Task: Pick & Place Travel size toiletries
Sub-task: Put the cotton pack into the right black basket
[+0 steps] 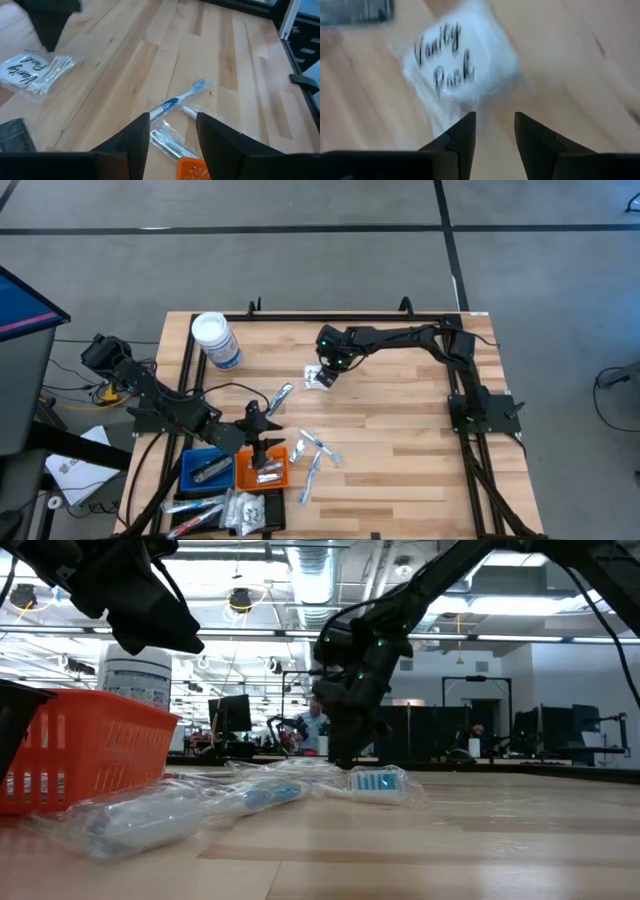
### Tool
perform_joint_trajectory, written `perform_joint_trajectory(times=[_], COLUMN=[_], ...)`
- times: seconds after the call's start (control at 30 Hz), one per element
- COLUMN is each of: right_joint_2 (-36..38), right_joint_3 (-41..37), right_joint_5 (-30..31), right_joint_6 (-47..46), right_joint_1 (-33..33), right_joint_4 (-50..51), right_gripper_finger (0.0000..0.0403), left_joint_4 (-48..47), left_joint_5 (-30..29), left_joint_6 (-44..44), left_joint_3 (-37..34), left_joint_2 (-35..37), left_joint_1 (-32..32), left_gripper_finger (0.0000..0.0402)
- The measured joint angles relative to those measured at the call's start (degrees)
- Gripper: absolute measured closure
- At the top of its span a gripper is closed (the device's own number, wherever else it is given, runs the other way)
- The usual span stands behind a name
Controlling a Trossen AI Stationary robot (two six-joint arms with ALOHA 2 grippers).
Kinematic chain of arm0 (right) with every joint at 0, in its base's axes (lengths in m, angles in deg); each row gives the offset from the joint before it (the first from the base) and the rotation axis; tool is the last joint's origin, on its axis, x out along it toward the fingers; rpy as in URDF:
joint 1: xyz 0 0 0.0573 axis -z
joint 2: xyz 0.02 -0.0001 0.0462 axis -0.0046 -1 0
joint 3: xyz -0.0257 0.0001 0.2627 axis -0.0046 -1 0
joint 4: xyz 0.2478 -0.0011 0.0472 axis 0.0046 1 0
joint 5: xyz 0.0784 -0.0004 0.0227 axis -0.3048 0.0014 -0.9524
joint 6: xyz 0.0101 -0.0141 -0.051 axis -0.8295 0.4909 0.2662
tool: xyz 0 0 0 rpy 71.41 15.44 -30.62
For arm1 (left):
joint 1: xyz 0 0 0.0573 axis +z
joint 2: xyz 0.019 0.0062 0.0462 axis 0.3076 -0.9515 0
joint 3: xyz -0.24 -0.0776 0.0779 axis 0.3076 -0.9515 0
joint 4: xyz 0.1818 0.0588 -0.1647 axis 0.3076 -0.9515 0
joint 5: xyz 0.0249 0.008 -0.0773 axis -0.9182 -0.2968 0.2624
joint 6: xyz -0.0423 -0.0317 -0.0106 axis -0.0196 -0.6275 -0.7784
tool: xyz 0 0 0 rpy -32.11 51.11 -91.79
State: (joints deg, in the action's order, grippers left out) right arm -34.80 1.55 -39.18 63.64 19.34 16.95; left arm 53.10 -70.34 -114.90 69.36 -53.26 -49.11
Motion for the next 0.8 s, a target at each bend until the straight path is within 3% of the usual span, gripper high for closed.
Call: perform_joint_trajectory(times=[0.3, 0.53, 0.8], right_joint_2=[-3.6, -3.1, -1.3], right_joint_3=[1.5, 1.2, 1.1], right_joint_5=[-3.6, -3.4, -3.1], right_joint_6=[-0.9, 2.1, 6.5], right_joint_1=[1.4, 1.3, 0.4], right_joint_4=[-0.7, 0.3, -0.3], right_gripper_finger=[0.0291, 0.0392, 0.0401], left_joint_4=[1.2, 1.2, 1.9], left_joint_5=[0.0, -0.1, -6.2], left_joint_6=[0.4, 0.5, -4.5], left_joint_3=[0.0, 0.0, -0.7], left_joint_2=[0.0, 0.0, 0.0], left_joint_1=[0.0, 0.0, 0.0], left_gripper_finger=[0.0249, 0.0248, 0.0248])
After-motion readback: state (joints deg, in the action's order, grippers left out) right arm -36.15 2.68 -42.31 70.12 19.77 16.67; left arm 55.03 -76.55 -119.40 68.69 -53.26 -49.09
